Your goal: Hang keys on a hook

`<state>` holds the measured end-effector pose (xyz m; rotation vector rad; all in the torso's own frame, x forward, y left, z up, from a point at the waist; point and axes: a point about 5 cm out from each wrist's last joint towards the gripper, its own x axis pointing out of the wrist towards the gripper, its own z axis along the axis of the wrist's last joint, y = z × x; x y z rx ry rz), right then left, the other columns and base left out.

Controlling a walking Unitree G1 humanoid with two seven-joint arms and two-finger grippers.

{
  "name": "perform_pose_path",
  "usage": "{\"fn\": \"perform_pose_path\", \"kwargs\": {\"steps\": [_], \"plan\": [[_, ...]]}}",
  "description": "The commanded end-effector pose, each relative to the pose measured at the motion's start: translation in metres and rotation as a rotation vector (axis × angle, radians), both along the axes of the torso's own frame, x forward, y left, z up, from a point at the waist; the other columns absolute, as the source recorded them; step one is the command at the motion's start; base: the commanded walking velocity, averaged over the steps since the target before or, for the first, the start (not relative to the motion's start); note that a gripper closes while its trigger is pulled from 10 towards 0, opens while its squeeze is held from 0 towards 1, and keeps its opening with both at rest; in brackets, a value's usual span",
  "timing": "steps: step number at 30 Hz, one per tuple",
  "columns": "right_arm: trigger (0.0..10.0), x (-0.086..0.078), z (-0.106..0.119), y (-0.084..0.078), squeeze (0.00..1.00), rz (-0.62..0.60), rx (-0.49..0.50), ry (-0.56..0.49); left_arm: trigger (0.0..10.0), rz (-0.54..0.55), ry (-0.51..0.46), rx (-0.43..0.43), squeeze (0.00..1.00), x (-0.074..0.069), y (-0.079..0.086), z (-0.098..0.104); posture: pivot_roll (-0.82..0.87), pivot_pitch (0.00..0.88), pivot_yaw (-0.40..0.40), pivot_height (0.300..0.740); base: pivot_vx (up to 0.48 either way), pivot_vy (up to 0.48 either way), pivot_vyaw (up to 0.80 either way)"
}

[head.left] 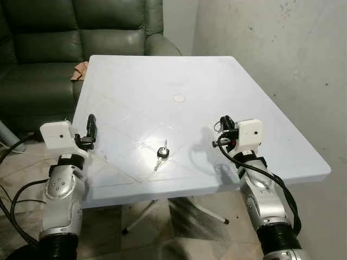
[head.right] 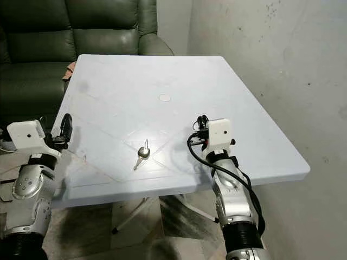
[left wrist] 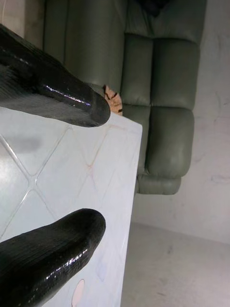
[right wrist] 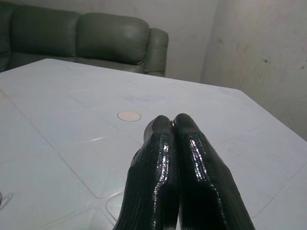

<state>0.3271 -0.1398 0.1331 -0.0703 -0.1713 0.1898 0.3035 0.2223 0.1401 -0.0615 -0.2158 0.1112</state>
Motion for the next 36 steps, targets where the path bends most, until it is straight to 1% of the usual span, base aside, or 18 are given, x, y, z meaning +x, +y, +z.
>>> {"fn": "perform_pose_path", "kwargs": {"steps": [1, 4, 6, 11, 12, 17, 18, 24, 26, 27, 28, 32, 36], "plan": [[10.0, 0.0009, -0.0007, -0.0028, 0.00, -0.014, -0.008, 0.004, 10.0, -0.005, 0.016, 0.006, 0.00, 0.0007, -0.0014, -0.0035, -0.07, 0.000, -0.023, 0.740, 0.000, 0.000, -0.79], [10.0, 0.0007, -0.0009, -0.0034, 0.00, -0.016, -0.011, 0.004, 10.0, -0.013, 0.013, 0.007, 0.00, 0.0009, -0.0037, -0.0036, -0.07, 0.000, -0.024, 0.740, 0.000, 0.000, -0.79], [10.0, 0.0002, -0.0016, -0.0040, 0.00, -0.017, -0.007, 0.008, 10.0, -0.026, 0.010, -0.011, 0.00, 0.0008, -0.0058, -0.0042, -0.07, 0.000, -0.024, 0.740, 0.000, 0.000, -0.79], [10.0, 0.0002, -0.0017, -0.0040, 0.00, -0.018, -0.007, 0.008, 10.0, -0.026, 0.010, -0.010, 0.00, 0.0009, -0.0059, -0.0043, -0.07, 0.000, -0.024, 0.740, 0.000, 0.000, -0.79], [10.0, -0.0003, -0.0026, -0.0036, 0.00, -0.016, -0.012, 0.010, 10.0, -0.031, 0.014, 0.009, 0.00, -0.0001, -0.0072, -0.0045, -0.07, 0.000, -0.026, 0.740, 0.000, 0.000, -0.79], [10.0, -0.0005, -0.0036, -0.0025, 0.00, -0.012, -0.014, 0.014, 10.0, -0.044, 0.021, 0.033, 0.00, -0.0011, -0.0083, -0.0049, -0.07, 0.000, -0.029, 0.740, 0.000, 0.000, -0.79], [10.0, -0.0005, -0.0037, -0.0023, 0.00, -0.011, -0.014, 0.014, 10.0, -0.042, 0.037, 0.030, 0.00, -0.0013, -0.0078, -0.0066, -0.07, 0.000, -0.030, 0.740, 0.000, 0.000, -0.79], [10.0, -0.0002, -0.0037, -0.0023, 0.00, -0.010, -0.015, 0.015, 10.0, -0.046, 0.032, 0.023, 0.00, -0.0015, -0.0081, -0.0066, -0.07, 0.000, -0.031, 0.740, 0.000, -0.444, -0.79], [10.0, -0.0004, -0.0041, -0.0024, 0.00, -0.010, -0.017, 0.017, 10.0, -0.055, 0.024, 0.014, 0.00, -0.0013, -0.0103, -0.0061, -0.07, 0.000, -0.033, 0.740, 0.000, 0.000, -0.78], [10.0, -0.0006, -0.0047, -0.0024, 0.00, -0.009, -0.018, 0.019, 10.0, -0.042, 0.015, -0.017, 0.00, -0.0014, -0.0101, -0.0060, -0.07, 0.000, -0.033, 0.740, 0.000, 0.000, -0.78], [10.0, -0.0006, -0.0049, -0.0023, 0.00, -0.008, -0.017, 0.021, 10.0, -0.035, 0.013, -0.020, 0.00, -0.0016, -0.0097, -0.0059, -0.07, 0.000, -0.033, 0.740, 0.000, 0.000, -0.78], [10.0, -0.0007, -0.0056, -0.0029, 0.00, -0.010, -0.020, 0.023, 10.0, -0.036, 0.015, 0.000, 0.00, -0.0016, -0.0096, -0.0053, -0.07, 0.000, -0.034, 0.740, 0.000, 0.000, -0.78], [10.0, -0.0008, -0.0059, -0.0033, 0.00, -0.012, -0.020, 0.025, 10.0, -0.033, 0.019, 0.000, 0.00, -0.0017, -0.0094, -0.0057, -0.07, 0.000, -0.034, 0.740, 0.000, 0.000, -0.78]]}}
